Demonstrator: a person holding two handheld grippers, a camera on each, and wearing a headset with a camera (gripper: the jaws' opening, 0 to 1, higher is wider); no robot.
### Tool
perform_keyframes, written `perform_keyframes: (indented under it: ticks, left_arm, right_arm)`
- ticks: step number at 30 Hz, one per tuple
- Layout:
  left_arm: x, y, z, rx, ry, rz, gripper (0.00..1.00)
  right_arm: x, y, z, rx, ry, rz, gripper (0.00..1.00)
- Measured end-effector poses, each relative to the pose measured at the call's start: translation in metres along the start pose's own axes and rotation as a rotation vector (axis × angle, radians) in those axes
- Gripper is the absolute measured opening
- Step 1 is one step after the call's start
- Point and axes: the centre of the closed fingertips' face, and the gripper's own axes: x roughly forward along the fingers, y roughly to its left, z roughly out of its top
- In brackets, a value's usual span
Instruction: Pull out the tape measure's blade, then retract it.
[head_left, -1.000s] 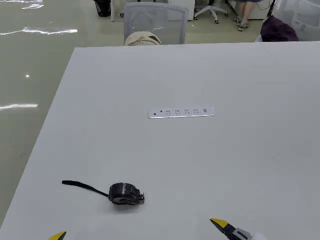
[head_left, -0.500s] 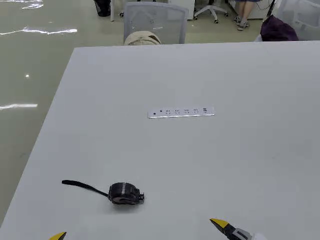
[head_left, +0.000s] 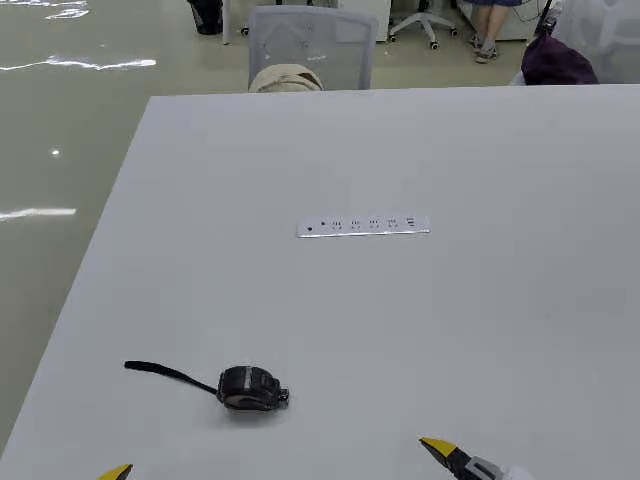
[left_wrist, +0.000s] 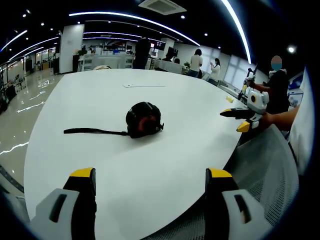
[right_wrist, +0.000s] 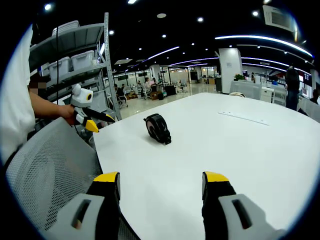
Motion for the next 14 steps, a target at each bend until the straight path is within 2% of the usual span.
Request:
perform_keyframes:
  ticks: [14]
  left_arm:
    - [0.0002, -0.0003, -0.0004, 0.0, 0.002, -0.001, 0.89]
  right_arm:
    - [0.0001, 0.0005, 0.0007, 0.0, -0.001, 0.002, 0.67]
